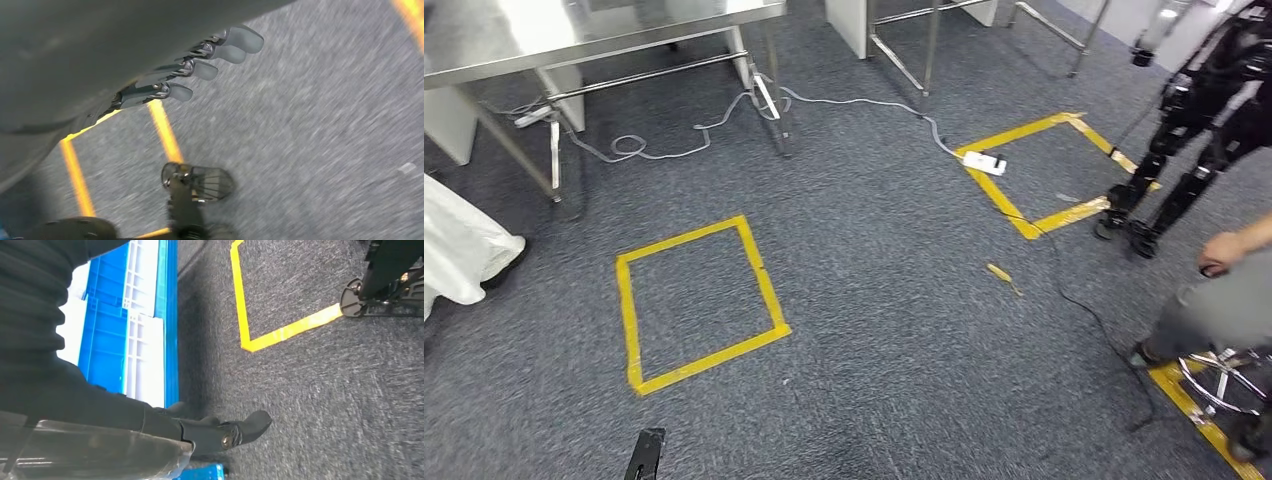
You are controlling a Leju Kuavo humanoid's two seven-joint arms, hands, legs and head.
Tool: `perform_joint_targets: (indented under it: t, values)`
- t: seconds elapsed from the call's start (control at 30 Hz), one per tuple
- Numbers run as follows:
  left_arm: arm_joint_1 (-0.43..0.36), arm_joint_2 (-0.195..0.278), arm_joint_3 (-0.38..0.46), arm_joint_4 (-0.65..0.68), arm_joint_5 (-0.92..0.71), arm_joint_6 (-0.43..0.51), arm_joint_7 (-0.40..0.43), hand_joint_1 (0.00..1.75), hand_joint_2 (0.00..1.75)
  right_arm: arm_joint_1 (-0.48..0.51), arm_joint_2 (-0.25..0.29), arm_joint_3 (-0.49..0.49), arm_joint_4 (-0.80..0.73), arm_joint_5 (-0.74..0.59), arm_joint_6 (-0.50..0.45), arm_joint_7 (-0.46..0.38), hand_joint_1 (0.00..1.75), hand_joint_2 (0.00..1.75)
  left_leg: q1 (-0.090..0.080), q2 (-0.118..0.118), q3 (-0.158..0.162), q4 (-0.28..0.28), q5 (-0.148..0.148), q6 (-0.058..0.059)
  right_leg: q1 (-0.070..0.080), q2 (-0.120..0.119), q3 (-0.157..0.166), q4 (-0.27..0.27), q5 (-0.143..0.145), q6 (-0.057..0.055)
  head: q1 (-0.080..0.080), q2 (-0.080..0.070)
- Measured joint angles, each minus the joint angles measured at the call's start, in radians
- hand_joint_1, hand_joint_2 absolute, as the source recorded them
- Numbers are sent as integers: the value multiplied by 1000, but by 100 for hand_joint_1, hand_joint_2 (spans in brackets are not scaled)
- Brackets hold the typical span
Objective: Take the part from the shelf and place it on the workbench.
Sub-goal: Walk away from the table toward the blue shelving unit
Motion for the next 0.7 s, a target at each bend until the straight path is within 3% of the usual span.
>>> perform_joint_targets:
  t: [0.03, 0.07, 0.1, 0.13, 0.2, 0.23, 0.27, 0.33, 0.4, 0.47, 0.53, 0.57, 0.6, 0.63, 0.7]
  values:
    - [2, 2, 0, 1, -2, -10, 14, 0, 0, 1, 0, -2, 0, -1, 3, 1, 0, 175, -1, -7, -24, 58, -23, 2, 4, 15, -3, 1, 2, -2, 0, 0]
    - [4, 3, 0, 1, -3, -18, 23, 0, 0, 2, 0, -3, 0, -1, 4, 2, 0, 175, -1, -10, -33, 82, -25, 5, 6, 30, -5, 2, 4, -4, 0, 0]
    - [5, 4, 0, 2, -4, -24, 29, 0, 0, 3, 0, -5, 0, -1, 4, 2, 0, 175, -1, -11, -21, 61, -5, 9, 8, 45, -7, 4, 5, -4, 0, 0]
    - [5, 5, 0, 2, -6, -32, 40, 0, 0, 4, -1, -6, 0, -1, 5, 3, 0, 175, 0, -16, 10, 3, 28, 13, 8, 60, -8, 6, 6, -4, -1, 0]
    - [4, 8, -1, 4, -18, -63, 89, 0, 0, 4, -1, -8, 0, -1, 12, 4, 0, 175, 0, -54, 83, -137, 86, 22, 11, 88, -11, 13, 9, 0, 0, 0]
    - [3, 10, -3, 4, -27, -79, 123, 0, 0, 2, -1, -9, 0, -1, 19, 6, 0, 175, -1, -69, 105, -181, 99, 25, 12, 98, -15, 14, 11, 5, -1, 0]
    - [2, 12, -5, 5, -39, -92, 156, 0, 0, 1, -2, -11, 0, -1, 28, 8, 0, 175, -3, -78, 112, -200, 101, 27, 14, 108, -20, 14, 15, 12, -1, 0]
    - [0, 14, -13, 6, -63, -102, 209, 0, 0, 3, -5, -17, 0, -3, 47, 12, 0, 175, -8, -61, 109, -206, 109, 35, 17, 124, -32, 7, 25, 30, -2, 0]
    - [-3, 17, -24, 6, -87, -102, 247, 0, 0, 7, -8, -27, 1, -6, 64, 17, 0, 175, -10, -38, 106, -218, 125, 51, 21, 94, -55, 31, 14, 36, 2, 0]
    - [-6, 23, -31, 7, -100, -102, 277, 0, 0, 7, -11, -36, 1, -9, 73, 20, 0, 175, -13, -10, 100, -227, 135, 63, 22, 32, -110, 136, -41, 26, 8, 0]
    - [-5, 29, -34, 7, -108, -107, 300, 0, 87, 8, -13, -47, 2, -16, 79, 21, 0, 175, -19, 21, 92, -226, 139, 68, 20, 5, -173, 275, -101, 23, 10, 0]
    - [-6, 31, -36, 7, -111, -113, 308, 0, 131, 10, -15, -53, 2, -21, 84, 20, 0, 175, -22, 36, 89, -226, 140, 69, 18, 2, -185, 312, -115, 27, 10, 0]
    - [-6, 32, -38, 7, -115, -119, 315, 0, 175, 13, -18, -60, 2, -27, 89, 20, 0, 175, -25, 51, 87, -226, 141, 69, 18, -2, -173, 306, -114, 34, 10, 0]
    - [-7, 33, -40, 7, -116, -125, 320, 0, 175, 15, -21, -67, 2, -33, 95, 19, 0, 175, -27, 64, 86, -226, 142, 68, 17, -11, -136, 256, -100, 41, 10, 0]
    - [-9, 35, -43, 7, -117, -132, 329, 0, 175, 17, -28, -80, 1, -44, 104, 15, 0, 175, -31, 90, 88, -225, 141, 64, 22, -60, -30, 96, -63, 46, 11, 0]
